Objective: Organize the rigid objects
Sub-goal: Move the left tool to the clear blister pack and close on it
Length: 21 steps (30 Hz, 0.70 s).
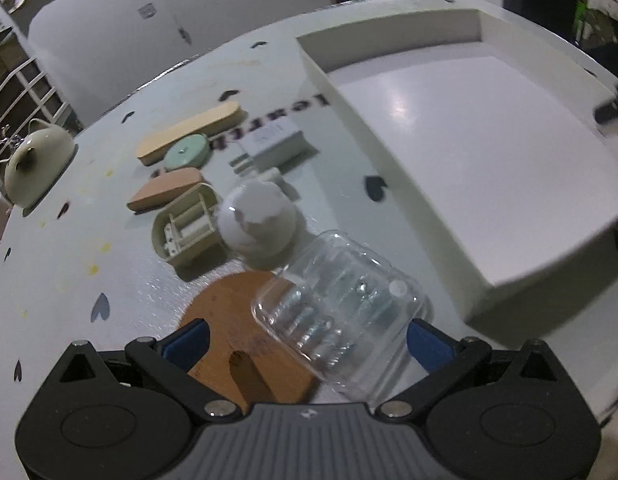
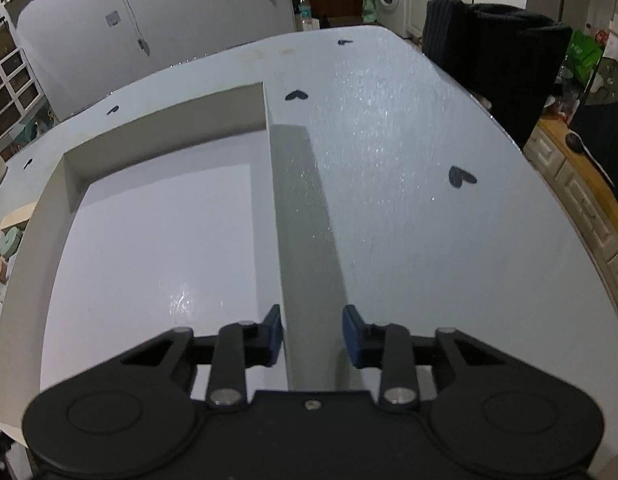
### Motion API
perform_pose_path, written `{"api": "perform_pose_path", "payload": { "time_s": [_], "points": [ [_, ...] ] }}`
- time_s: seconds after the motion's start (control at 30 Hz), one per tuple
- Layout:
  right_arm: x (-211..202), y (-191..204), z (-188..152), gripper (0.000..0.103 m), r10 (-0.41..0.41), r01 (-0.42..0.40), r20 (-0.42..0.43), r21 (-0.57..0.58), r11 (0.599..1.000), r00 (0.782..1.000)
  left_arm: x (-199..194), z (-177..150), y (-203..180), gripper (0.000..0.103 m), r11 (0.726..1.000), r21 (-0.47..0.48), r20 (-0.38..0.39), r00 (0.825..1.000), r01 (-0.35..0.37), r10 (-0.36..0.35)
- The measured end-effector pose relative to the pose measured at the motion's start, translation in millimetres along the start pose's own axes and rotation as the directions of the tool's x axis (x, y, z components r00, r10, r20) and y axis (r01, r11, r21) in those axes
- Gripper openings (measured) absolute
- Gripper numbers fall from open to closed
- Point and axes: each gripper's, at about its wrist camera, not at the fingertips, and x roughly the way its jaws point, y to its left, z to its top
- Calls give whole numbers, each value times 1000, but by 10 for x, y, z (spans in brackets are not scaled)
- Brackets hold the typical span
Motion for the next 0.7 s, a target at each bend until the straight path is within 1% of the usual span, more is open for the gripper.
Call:
{"api": "perform_pose_path", "payload": {
  "time_s": [0.1,0.17,0.27,0.37,0.47,0.6,0.67,0.7],
  "points": [
    [19,8,-5,22,8,-8,-10,7,1000,1000,34,46,86,103,1000,-26,27,1000,-13,13],
    [23,27,-6,17,11,-11,-13,5,1000,1000,49,73,138,103,999,-39,40,999,-4,6],
    [36,61,2,12,12,-12,-19,-3,1000,1000,72,120,186,103,1000,-25,60,998,4,-3],
    [58,78,12,9,10,-10,-29,0,1000,1000,97,173,201,103,1000,19,80,997,15,-17],
    [79,84,21,9,14,-13,-34,13,1000,999,132,214,214,103,998,50,82,996,35,-39],
    [94,88,27,9,17,-16,-36,27,1000,999,202,283,254,103,994,65,77,993,85,-90],
    [98,78,26,10,11,-10,-36,36,999,999,232,315,268,101,992,64,74,991,108,-113],
    [99,77,27,10,7,-6,-36,38,999,999,249,333,272,96,991,62,72,989,122,-126]
  ]
}}
